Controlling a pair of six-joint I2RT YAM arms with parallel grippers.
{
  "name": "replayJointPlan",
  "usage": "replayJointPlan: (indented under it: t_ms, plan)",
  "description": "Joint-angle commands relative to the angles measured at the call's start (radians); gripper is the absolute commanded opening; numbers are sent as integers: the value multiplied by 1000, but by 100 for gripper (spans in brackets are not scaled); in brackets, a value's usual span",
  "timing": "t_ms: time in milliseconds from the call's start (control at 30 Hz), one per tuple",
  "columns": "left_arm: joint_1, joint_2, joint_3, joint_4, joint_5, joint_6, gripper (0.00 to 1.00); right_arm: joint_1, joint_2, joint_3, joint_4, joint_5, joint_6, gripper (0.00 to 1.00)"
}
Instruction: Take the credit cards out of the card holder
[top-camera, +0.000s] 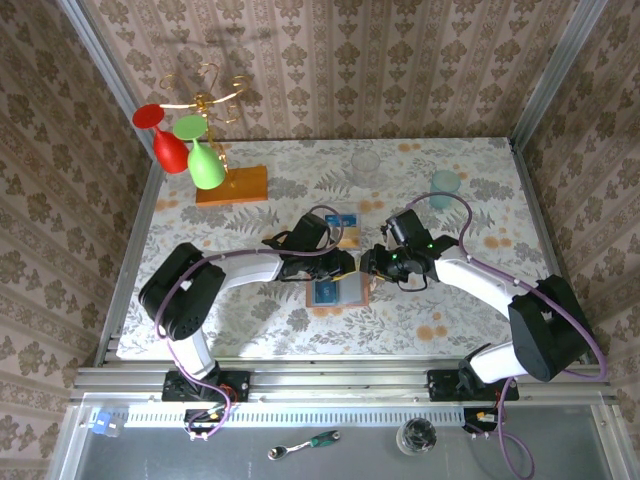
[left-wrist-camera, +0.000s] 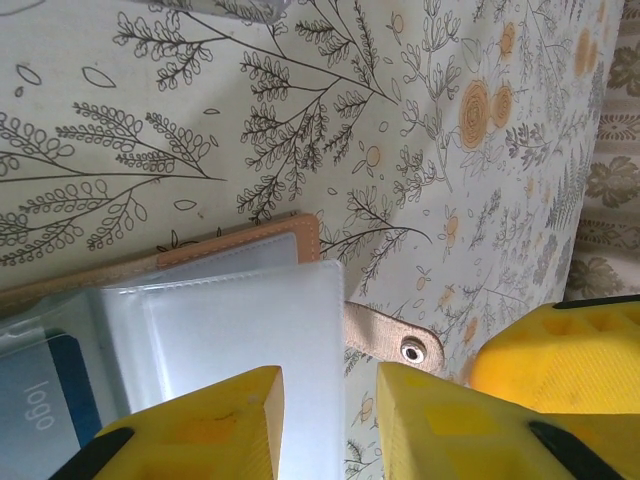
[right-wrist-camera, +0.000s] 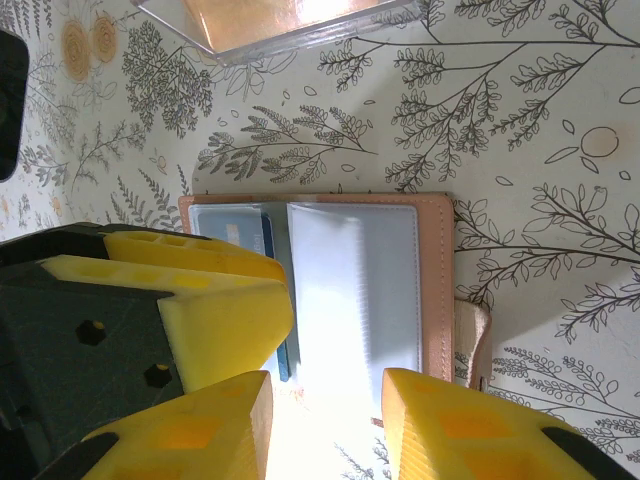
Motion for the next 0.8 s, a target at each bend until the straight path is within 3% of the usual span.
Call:
replayJointPlan:
  t_ms: [0, 767]
  plan:
    - [-4, -8, 4, 2, 14, 6, 32, 0, -3, -9, 1, -12, 6, 36]
    - [100, -217, -237, 46, -20, 1, 30, 135, 222, 161, 35, -37, 41, 36]
